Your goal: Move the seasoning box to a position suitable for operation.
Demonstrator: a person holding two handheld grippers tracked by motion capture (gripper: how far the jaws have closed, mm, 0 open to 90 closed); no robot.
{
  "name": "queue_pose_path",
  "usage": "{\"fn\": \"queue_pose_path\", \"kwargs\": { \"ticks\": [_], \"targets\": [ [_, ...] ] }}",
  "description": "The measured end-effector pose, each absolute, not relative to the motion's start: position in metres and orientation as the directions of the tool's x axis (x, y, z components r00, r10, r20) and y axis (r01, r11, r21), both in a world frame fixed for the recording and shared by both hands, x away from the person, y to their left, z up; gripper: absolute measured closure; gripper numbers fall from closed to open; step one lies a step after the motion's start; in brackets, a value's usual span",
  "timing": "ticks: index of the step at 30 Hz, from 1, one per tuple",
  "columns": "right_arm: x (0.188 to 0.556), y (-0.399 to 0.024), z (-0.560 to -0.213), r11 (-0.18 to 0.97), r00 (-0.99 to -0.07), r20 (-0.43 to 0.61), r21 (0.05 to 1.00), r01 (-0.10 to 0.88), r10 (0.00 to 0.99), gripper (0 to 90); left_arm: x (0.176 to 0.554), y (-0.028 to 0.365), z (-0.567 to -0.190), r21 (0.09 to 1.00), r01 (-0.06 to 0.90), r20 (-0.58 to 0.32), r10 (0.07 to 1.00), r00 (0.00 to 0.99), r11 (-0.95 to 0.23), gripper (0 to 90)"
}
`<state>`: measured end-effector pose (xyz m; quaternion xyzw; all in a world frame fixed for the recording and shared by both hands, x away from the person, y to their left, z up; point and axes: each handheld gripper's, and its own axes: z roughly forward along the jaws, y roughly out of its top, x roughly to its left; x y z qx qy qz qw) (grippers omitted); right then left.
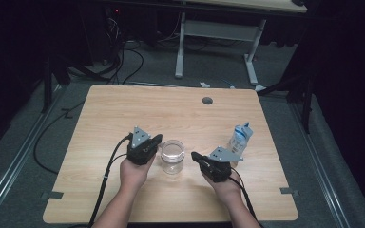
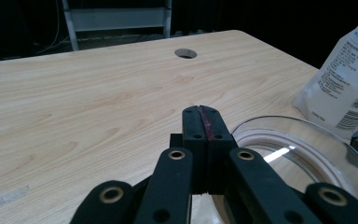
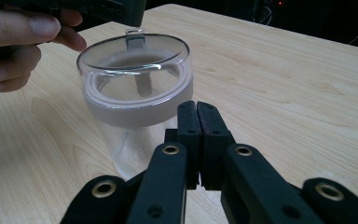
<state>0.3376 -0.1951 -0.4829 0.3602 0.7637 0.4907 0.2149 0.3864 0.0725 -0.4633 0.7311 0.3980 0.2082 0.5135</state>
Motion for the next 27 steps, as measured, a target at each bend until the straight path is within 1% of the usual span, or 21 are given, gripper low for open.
{"fn": "queue_pose_path", "kwargs": {
  "ticks": [4, 16, 18, 27],
  "targets": [
    [0.3382, -0.1946, -0.4823, 0.255, -0.649, 0.030, 0.905, 0.341, 0.760, 89.7, 0.3844, 0.0718, -0.4640, 0.919, 0.348, -0.069, 0.796, 0.601, -0.183, 89.9],
    [0.3392, -0.1889, -0.4804, 0.241, -0.616, 0.036, 0.901, 0.360, 0.787, 89.9, 0.3831, 0.0713, -0.4650, 0.923, 0.340, -0.063, 0.798, 0.600, -0.182, 90.0],
    [0.3393, -0.1885, -0.4801, 0.240, -0.616, 0.038, 0.901, 0.361, 0.787, 89.9, 0.3827, 0.0720, -0.4660, 0.924, 0.340, -0.073, 0.797, 0.600, -0.172, 90.0],
    [0.3376, -0.1875, -0.4784, 0.239, -0.628, 0.030, 0.910, 0.339, 0.778, 89.5, 0.3807, 0.0702, -0.4679, 0.927, 0.329, -0.064, 0.790, 0.610, -0.179, 90.0]
  ]
}}
